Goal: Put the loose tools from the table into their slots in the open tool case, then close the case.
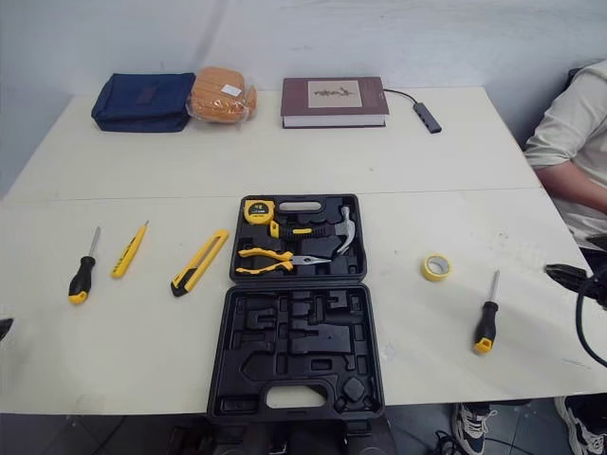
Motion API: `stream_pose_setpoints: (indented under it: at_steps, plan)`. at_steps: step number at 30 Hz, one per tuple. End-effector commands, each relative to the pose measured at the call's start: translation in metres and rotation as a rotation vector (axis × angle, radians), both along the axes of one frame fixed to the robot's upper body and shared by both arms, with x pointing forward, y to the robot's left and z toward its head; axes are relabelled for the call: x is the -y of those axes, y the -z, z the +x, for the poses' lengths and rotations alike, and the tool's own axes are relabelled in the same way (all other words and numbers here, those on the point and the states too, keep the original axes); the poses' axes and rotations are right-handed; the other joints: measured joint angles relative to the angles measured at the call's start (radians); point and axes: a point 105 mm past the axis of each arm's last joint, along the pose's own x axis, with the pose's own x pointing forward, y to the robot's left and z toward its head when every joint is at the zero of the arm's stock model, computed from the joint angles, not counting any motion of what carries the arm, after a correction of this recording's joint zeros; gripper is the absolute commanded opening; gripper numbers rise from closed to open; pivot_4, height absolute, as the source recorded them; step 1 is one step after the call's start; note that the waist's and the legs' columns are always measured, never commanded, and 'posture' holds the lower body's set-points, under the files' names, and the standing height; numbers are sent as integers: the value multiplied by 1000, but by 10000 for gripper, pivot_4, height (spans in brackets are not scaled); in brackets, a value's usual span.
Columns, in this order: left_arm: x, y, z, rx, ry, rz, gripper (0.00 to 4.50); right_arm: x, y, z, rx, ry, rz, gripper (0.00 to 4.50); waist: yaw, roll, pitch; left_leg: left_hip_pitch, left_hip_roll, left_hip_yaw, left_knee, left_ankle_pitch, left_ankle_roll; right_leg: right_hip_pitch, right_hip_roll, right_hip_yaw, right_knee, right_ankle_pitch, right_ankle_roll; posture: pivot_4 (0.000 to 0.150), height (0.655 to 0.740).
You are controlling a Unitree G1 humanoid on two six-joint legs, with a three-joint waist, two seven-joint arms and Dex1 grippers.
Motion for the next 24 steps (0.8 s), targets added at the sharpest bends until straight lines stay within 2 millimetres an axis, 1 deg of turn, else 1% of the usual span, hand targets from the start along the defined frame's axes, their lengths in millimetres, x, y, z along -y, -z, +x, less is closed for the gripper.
stream_pose_setpoints:
  at_steps: [1,4,6,7,8,11,16,18,22,24]
  plan:
    - [12,-6,13,5,-12,-4,45000,-42,-18,2,46,-148,57,44703,2,0,0,0,0,0,0,0,0,0,0,0,0,0,0,1500,7400]
    - [28,-2,23,-27,32,11,45000,-80,-27,4,62,-263,122,44703,3,0,0,0,0,0,0,2,2,0,0,0,0,0,0,1500,7400]
    - [34,1,33,-52,10,3,45000,-119,-35,1,66,-401,174,44703,2,0,0,0,0,0,0,2,2,0,0,0,0,0,0,1500,7400]
    - [37,0,38,-50,-1,-13,45000,-134,-38,-2,63,-456,185,44703,3,0,0,0,0,0,0,2,2,0,0,0,0,0,0,1500,7400]
    - [44,2,44,-66,8,-30,45000,-154,-41,-5,63,-534,204,44703,4,0,0,0,0,0,0,2,2,0,0,0,1,0,0,1500,7400]
    - [57,5,55,-103,33,-58,45000,-192,-43,-13,53,-690,241,44703,4,-1,0,0,0,-1,0,3,1,0,1,0,1,0,0,1500,7400]
    - [59,8,69,-120,13,-65,45000,-226,-47,-21,51,-854,267,44703,6,-2,0,-2,0,0,1,2,2,0,1,0,0,1,1,1500,7400]
    - [56,9,76,-122,-16,-64,45000,-240,-51,-25,62,-919,284,44703,5,-2,0,-2,-1,0,1,2,2,0,1,-1,0,1,2,1500,7400]
    - [58,15,88,-133,-18,-51,45000,-261,-53,-32,61,-1033,294,44703,5,-2,0,-2,-1,0,2,2,2,0,1,-1,1,1,2,1500,7400]
    - [60,18,93,-135,-19,-63,45000,-266,-53,-31,63,-1057,288,44703,3,-2,0,-2,-1,0,2,3,2,0,1,-1,1,1,2,1500,7400]
